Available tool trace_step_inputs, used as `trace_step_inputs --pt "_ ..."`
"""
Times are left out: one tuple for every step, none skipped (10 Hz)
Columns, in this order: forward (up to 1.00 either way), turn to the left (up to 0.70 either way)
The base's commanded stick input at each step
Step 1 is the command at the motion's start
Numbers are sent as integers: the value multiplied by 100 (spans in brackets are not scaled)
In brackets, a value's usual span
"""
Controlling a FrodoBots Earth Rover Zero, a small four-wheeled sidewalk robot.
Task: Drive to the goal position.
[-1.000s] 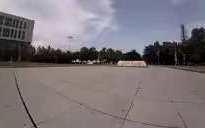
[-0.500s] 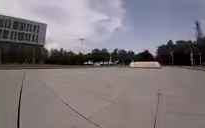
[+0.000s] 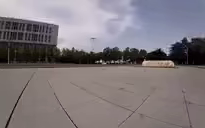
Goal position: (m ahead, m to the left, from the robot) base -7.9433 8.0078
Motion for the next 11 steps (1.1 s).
trace_step_inputs --pt "100 27" --pt "100 27" --pt "100 27" --pt "100 27" --pt "100 27" --pt "100 27" --pt "100 27" --pt "100 27" --pt "100 27" --pt "100 27" --pt "100 27"
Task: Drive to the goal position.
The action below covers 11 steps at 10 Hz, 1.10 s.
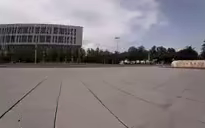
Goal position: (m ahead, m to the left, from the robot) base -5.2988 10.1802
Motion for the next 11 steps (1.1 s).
trace_step_inputs --pt "100 27" --pt "100 27" --pt "100 27" --pt "100 27" --pt "100 27" --pt "100 27" --pt "100 27" --pt "100 27" --pt "100 27" --pt "100 27" --pt "100 27"
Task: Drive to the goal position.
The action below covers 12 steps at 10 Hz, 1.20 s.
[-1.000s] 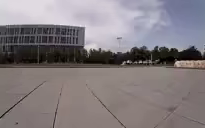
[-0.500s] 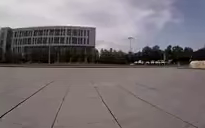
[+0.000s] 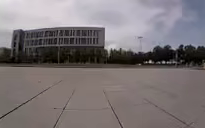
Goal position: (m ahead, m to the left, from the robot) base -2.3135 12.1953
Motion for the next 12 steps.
trace_step_inputs --pt "100 27" --pt "100 27" --pt "100 27" --pt "100 27" --pt "100 27" --pt "100 27" --pt "100 27" --pt "100 27" --pt "100 27" --pt "100 27" --pt "100 27" --pt "100 27"
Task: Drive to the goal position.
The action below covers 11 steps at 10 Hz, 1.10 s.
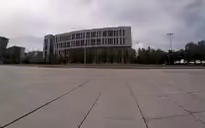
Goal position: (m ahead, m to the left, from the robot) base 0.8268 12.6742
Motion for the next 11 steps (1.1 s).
trace_step_inputs --pt "100 27" --pt "100 27" --pt "100 27" --pt "100 27" --pt "100 27" --pt "100 27" --pt "100 27" --pt "100 27" --pt "100 27" --pt "100 27" --pt "100 27"
